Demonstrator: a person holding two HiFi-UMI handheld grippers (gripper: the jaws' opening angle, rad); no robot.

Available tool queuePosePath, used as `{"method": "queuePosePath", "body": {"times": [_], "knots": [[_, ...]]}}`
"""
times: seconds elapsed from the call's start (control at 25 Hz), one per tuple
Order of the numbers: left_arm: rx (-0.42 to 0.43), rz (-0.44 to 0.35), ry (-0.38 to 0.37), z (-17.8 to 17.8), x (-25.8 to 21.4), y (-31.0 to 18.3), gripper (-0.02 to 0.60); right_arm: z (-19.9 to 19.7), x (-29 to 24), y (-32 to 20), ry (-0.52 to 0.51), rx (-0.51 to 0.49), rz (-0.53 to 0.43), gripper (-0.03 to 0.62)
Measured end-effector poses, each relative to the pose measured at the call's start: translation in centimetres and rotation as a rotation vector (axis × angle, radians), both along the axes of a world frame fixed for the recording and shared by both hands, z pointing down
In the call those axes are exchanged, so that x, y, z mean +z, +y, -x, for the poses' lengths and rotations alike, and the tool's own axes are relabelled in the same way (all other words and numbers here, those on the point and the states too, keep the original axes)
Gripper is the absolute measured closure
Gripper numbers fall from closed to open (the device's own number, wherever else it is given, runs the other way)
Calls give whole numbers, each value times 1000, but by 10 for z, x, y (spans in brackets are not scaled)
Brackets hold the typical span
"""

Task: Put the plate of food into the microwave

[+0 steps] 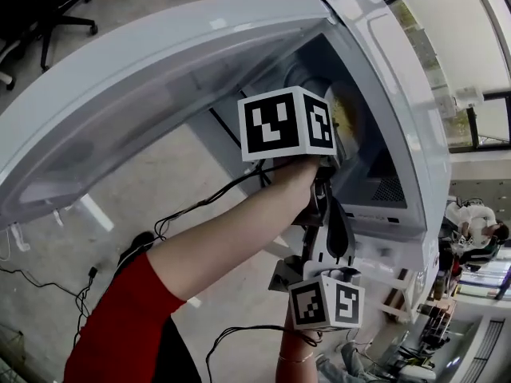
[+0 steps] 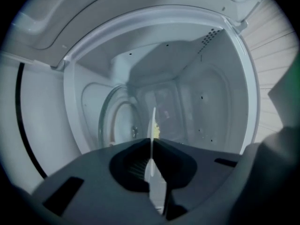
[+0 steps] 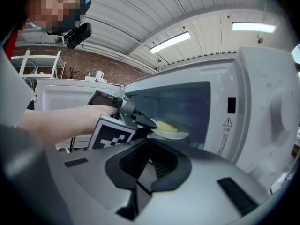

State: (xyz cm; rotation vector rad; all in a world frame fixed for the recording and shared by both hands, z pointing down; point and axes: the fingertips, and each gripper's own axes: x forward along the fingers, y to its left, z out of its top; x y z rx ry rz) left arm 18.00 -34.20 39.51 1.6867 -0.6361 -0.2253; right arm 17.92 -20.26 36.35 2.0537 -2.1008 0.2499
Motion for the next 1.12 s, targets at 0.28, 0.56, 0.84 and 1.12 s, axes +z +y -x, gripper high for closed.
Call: {"method": "queuePosePath", "body": {"times": [0.28,0.56,0.84,1.12], "knots": [[8,29,-32,4,17,-4,560,-7,2,-9,47,9,-2,579],[21,36,-81,8,19,-11,558,-9,7,-15,59,37,-1,579],[22,17,-154,16,21,-11,558,-4,5,-15,62,44,4,579],[32,-46,-244,17,19,-13,558,-4,8,-14,55,47,20,579]]}}
